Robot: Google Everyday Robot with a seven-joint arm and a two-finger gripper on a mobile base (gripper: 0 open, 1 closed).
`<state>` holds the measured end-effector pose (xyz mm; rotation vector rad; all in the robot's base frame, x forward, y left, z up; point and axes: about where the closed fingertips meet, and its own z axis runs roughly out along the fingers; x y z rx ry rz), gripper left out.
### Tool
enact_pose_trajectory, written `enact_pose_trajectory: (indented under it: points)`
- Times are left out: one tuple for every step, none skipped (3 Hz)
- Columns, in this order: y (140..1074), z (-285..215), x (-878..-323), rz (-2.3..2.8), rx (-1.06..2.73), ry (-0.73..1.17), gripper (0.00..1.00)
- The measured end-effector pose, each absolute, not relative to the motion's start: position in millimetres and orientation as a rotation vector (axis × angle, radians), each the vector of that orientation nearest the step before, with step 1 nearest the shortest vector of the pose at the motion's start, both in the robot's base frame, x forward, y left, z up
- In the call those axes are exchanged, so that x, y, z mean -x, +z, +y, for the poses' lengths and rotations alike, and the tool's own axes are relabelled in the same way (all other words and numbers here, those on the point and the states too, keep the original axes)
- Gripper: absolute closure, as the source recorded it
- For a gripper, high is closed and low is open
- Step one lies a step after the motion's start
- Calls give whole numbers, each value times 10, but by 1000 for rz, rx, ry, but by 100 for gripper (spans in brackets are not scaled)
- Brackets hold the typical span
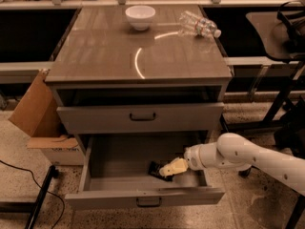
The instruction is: Place rxbar chocolate into middle drawer
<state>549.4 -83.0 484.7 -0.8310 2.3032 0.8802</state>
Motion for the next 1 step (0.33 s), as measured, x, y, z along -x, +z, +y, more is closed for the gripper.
enact_pose_trajectory:
  points:
    - [5115,-1267,-5202,2295,745,884,0]
